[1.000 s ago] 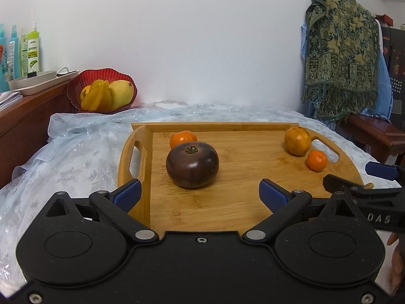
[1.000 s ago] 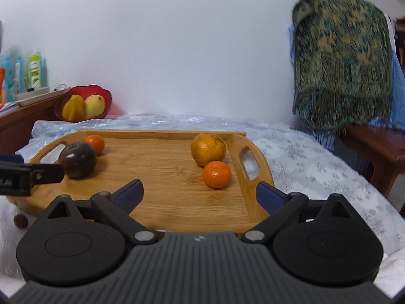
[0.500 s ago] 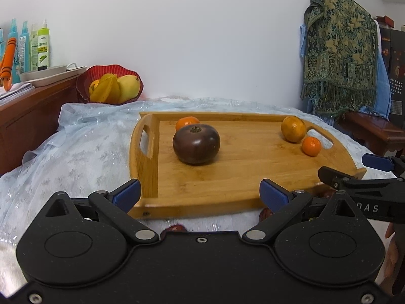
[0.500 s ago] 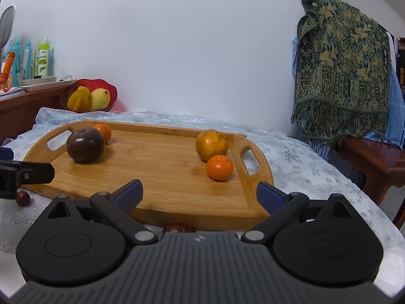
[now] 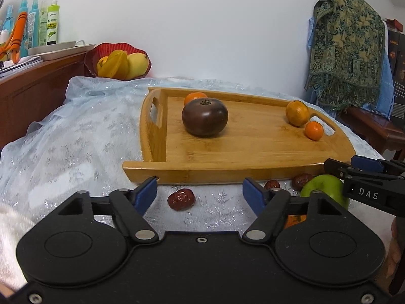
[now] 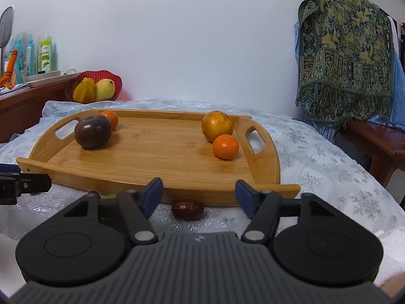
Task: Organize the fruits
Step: 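Withdraw both open tools from the tray toward the red dates beside it, then grasp a red date with the left tool while the right tool grasps another date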
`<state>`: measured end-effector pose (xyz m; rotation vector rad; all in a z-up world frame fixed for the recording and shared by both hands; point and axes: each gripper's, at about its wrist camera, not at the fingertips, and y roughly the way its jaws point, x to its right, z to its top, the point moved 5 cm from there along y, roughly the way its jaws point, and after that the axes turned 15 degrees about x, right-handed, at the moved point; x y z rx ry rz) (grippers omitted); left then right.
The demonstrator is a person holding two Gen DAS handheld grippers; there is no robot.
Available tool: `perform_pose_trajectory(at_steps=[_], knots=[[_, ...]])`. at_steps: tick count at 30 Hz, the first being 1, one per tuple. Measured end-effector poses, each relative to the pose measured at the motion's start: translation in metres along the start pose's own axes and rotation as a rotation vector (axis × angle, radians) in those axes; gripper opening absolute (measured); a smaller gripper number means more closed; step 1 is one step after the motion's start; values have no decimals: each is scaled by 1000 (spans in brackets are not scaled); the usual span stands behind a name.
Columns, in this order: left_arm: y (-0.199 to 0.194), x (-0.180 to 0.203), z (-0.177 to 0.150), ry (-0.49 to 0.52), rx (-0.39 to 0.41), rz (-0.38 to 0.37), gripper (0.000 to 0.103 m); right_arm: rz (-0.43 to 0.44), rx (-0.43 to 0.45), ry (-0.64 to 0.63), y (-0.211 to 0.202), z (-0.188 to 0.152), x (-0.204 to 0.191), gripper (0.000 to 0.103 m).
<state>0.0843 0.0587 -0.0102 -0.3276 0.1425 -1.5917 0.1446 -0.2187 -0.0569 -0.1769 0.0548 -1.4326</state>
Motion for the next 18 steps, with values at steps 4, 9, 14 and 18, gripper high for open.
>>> perform_pose_trajectory(at_steps=[4,9,14,18], knots=[[2,-1,-3,-2,-13,9,61,9,-9,10,-2,-1,0,61],[5,-2,-7,-17,-35,14,51,20,-24,23,-4,-4,-1,54],[7,-3,-8,-18,-41,23,47,45,-93,138,1,-9,8,45],[9,-3,-9,-25,-51,21,45,54,-122,182,4,-12,13,44]])
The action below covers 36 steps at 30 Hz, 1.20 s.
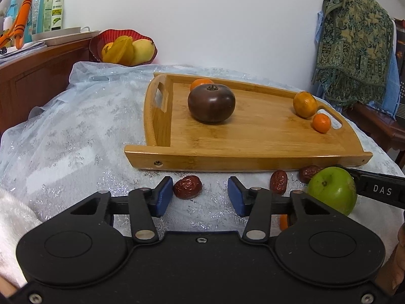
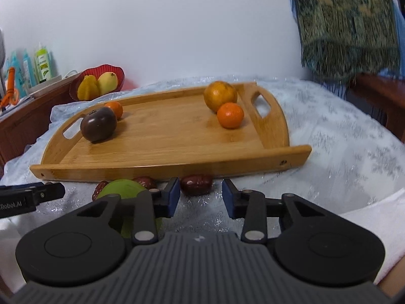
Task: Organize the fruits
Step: 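Grasp a red date with the left tool while the right tool grasps another date, then carry the red date over the tray with the left tool while the right tool carries its date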
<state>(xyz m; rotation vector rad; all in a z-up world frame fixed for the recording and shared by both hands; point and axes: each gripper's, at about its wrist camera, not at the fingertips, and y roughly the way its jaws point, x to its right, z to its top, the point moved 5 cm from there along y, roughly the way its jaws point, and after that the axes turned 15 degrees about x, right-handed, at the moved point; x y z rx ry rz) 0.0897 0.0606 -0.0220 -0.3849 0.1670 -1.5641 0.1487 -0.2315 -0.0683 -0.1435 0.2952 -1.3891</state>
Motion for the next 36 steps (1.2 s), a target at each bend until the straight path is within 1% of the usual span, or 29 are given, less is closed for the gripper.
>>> perform_pose_trajectory(at_steps=[10,13,14,15,17,22,28,34,36], knots=[[3,3,-3,12,-7,3,39,7,1,5,2,2,-2,44],[3,4,-4,21,-5,9,32,10,-1,10,3,2,-1,43],[3,4,-4,26,-5,10,28,11,-2,12,3,2,-1,43],[4,5,-5,31,-5,11,25,11,-2,12,3,2,-1,41],[3,6,-5,39,-4,8,23,14,-3,14,3,2,-2,40],[2,9,-5,51,1,3,22,17,0,9,3,2,-3,34],[1,9,-5,59,12,9,22,0,30,-22,0,3,-6,32],[-5,13,0,104,66,19,22,-16,69,-32,-6,7,-5,32],[-6,16,1,117,77,19,22,-36,101,-32,-10,10,-3,32]])
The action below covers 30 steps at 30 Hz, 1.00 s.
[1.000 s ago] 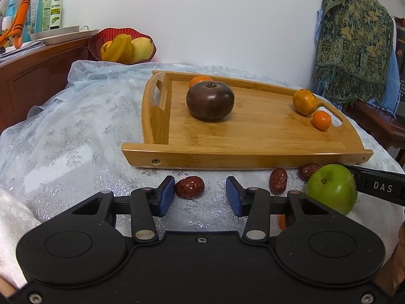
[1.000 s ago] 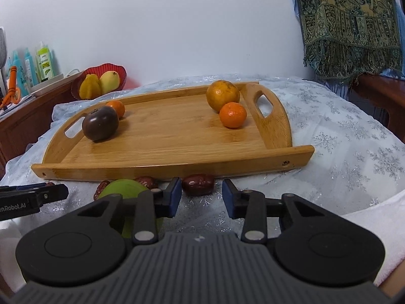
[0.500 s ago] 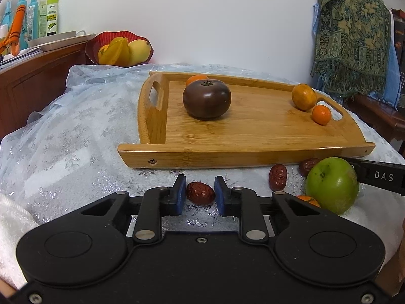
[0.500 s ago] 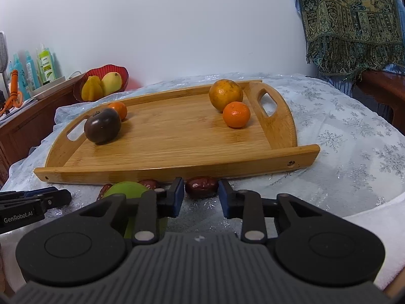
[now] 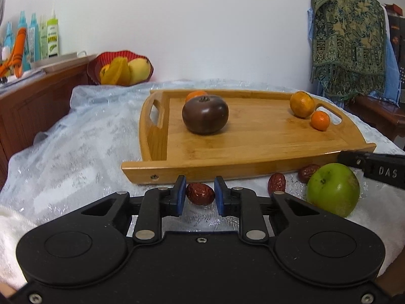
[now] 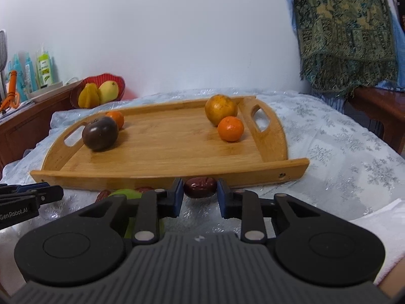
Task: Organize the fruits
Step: 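Carry the red date over the tray with the left tool while the right tool carries its date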
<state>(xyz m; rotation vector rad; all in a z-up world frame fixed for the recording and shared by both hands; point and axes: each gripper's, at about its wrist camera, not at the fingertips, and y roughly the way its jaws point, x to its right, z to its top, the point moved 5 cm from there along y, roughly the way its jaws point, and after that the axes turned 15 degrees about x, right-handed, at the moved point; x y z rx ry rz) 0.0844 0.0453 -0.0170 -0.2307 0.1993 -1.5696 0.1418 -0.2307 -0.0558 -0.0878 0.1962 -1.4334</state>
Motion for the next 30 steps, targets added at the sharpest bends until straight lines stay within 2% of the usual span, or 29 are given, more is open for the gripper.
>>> perform_pose_trajectory(at_steps=[6,10,15,24,30], knots=[[4,4,7,7,29,-3,22,-59,111,-1,-9,13,6,32],[7,10,18,29,74,-14,22,-74,116,5,-3,16,9,32],[13,9,28,1,95,-18,22,-86,126,9,2,19,10,32],[42,3,43,-39,70,-11,22,-91,135,-16,23,29,8,32],[64,1,42,-78,23,5,22,-98,102,-16,39,30,11,32]])
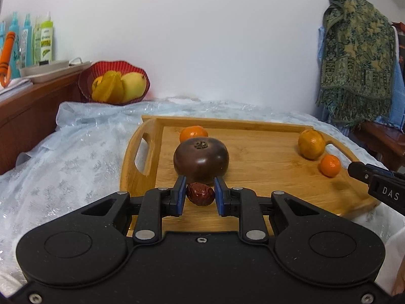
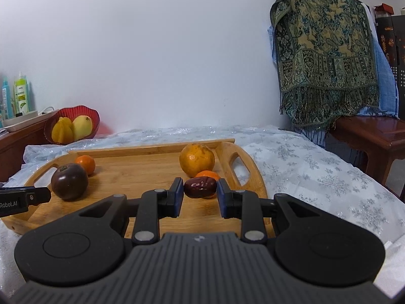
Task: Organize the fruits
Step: 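Carry the red date over the tray with the left tool while the right tool carries its date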
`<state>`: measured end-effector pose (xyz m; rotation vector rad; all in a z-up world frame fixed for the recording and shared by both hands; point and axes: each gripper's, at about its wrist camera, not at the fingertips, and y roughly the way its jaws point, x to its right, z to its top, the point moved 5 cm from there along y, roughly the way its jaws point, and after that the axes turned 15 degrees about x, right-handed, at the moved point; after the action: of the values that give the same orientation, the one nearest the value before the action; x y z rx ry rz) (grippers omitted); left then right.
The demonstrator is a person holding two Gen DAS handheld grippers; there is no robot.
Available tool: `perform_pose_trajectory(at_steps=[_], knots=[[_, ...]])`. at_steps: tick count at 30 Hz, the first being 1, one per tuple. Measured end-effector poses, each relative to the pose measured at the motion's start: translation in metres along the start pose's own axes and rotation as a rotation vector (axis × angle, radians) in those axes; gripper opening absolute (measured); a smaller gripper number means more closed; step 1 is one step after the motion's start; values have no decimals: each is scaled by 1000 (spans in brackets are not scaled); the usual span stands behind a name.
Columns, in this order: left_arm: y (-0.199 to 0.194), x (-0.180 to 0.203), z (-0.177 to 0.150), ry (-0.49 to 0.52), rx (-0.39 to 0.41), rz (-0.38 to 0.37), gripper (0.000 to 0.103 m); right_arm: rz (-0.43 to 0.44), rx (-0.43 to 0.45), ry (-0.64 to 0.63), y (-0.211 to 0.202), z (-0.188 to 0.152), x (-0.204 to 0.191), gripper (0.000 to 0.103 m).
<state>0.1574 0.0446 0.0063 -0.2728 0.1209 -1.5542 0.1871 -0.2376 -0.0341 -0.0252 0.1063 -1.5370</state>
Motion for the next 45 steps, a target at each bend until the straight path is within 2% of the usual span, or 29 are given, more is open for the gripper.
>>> perform_pose_trajectory(at_steps=[7,15,45], knots=[[16,6,-2,-3,-12,3,22,-29,-57,44,14,-7,9,33],[22,10,-6,2,-23,4,22,-32,-97,35,24,-14,7,33],[31,8,-13,-10,-80,6,22,-58,-129,45,29,-21,10,35]])
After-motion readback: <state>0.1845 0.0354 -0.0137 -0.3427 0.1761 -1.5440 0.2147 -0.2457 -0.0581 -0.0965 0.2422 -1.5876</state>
